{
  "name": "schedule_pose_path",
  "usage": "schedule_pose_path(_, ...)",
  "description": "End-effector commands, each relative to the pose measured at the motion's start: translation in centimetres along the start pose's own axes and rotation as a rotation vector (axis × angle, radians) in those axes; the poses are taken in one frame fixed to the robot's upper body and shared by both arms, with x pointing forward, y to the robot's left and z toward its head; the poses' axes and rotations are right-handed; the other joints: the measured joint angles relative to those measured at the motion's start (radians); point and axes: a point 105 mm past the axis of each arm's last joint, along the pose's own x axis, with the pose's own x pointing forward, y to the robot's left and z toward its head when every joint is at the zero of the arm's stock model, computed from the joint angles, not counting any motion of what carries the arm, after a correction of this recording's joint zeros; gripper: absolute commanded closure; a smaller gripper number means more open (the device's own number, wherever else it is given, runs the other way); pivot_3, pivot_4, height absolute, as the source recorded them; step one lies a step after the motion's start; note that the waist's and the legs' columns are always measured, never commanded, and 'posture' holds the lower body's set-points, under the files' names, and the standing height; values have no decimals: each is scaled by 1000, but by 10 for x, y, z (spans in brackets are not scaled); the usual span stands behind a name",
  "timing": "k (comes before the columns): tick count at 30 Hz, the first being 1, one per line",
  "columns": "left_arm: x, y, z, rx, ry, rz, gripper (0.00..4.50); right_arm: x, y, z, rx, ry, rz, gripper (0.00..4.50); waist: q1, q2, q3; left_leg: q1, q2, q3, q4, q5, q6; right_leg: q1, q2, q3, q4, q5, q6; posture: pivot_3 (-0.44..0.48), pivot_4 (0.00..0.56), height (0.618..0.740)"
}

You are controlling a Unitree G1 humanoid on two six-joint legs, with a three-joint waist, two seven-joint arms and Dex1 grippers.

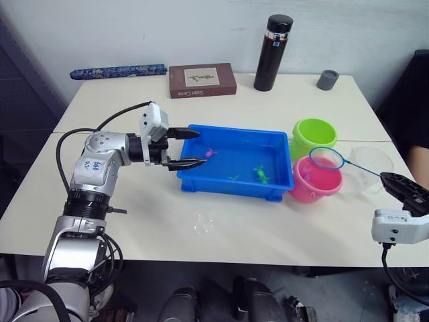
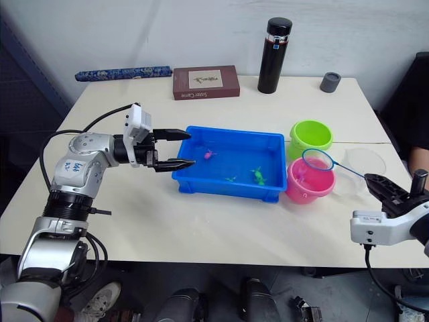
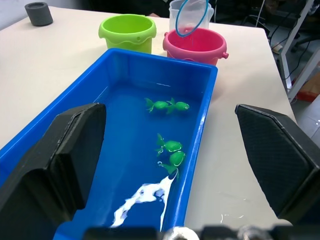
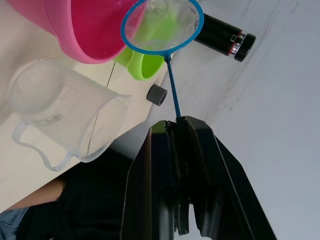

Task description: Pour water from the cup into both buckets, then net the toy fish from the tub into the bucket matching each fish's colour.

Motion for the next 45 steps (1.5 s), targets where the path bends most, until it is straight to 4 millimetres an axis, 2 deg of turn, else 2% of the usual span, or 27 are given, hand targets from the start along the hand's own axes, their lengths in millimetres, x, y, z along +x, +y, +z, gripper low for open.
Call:
schedule_pose_path(1, 1, -3, 8, 33, -8, -30, 45, -5, -6, -5, -15, 37, -36, 4500, 1, 0, 0, 0, 0, 0, 0, 0, 0, 0, 0, 0, 0, 0, 0, 0, 150, 740)
schedule_pose_path(4, 1, -2, 9, 36, -8, -29, 45, -5, -9, -4, -5, 37, -48, 4500, 0, 0, 0, 0, 0, 0, 0, 0, 0, 0, 0, 0, 0, 0, 0, 0, 150, 740)
schedule_pose_path(11, -5, 1, 8, 33, -1, 6, 45, 7, -46, 6, 192, -33, -151, 4500, -3, 0, 0, 1, 0, 0, 1, 0, 0, 0, 0, 1, 2, 0, 0, 0, 150, 740)
schedule_pose_path(13, -11, 1, 8, 28, 1, 27, 45, 15, -57, 9, 297, -64, -168, 4500, -5, 0, 0, 1, 0, 0, 1, 0, 1, 0, 0, 1, 3, 0, 0, 0, 150, 740)
schedule_pose_path(16, -30, 4, 4, 17, 25, 104, 45, 35, -63, 30, 554, -188, -94, 4500, -16, 0, 0, 1, 1, 0, 1, 0, 1, 0, 0, 1, 3, 0, -1, 0, 150, 740)
schedule_pose_path(18, -38, 5, 2, -2, 39, 150, 45, 43, -66, 40, 645, -244, -54, 4500, -18, 0, 0, 1, 1, -1, 1, 0, 1, 0, 0, 1, 3, -1, -2, 0, 150, 740)
schedule_pose_path(21, -59, 15, -11, -73, 98, 307, 45, 63, -74, 55, 868, -326, 13, 4500, -17, 0, 0, 1, 1, -2, 1, 0, 1, 0, -1, 0, 4, -1, -2, 0, 150, 740)
schedule_pose_path(23, -76, 19, -22, -124, 151, 426, 45, 78, -75, 68, 1038, -365, 110, 4500, -26, 0, 0, 1, 1, -2, 2, 0, 1, 0, -3, 0, 4, -1, -2, 0, 150, 740)
schedule_pose_path(25, -84, 17, -24, -145, 164, 478, 45, 86, -74, 78, 1127, -394, 181, 4500, -25, 0, 0, 1, 0, -2, 1, 0, 1, -1, -3, 0, 5, -1, -2, 0, 150, 740)
schedule_pose_path(30, -105, 8, -29, -219, 176, 586, 45, 108, -63, 110, 1303, -409, 403, 4500, -20, 0, 0, -1, 0, -4, 1, 0, 1, -3, -5, -2, 4, -2, -4, 0, 150, 740)
schedule_pose_path(32, -107, 1, -27, -229, 172, 580, 45, 115, -62, 119, 1347, -409, 466, 4500, -25, 0, 0, -1, -1, -3, 1, 0, 1, -2, -6, -2, 4, -2, -4, 0, 150, 740)
schedule_pose_path(36, -108, -12, -17, -194, 157, 533, 45, 128, -62, 125, 1408, -375, 526, 4500, -23, 0, 0, -1, 0, -4, 0, 0, 1, -3, -6, -3, 4, -2, -4, 0, 150, 740)
schedule_pose_path(41, -109, -18, -12, -173, 149, 519, 45, 143, -56, 122, 1436, -280, 563, 4500, -26, 0, 0, -1, -1, -4, 0, 0, 0, -3, -6, -3, 4, -2, -4, 0, 150, 740)
schedule_pose_path(45, -104, -23, -11, -164, 147, 494, 45, 148, -46, 120, 1363, -225, 593, 4500, -27, 0, 0, -2, -1, -4, 0, 0, 0, -3, -6, -3, 4, -2, -4, 0, 150, 740)
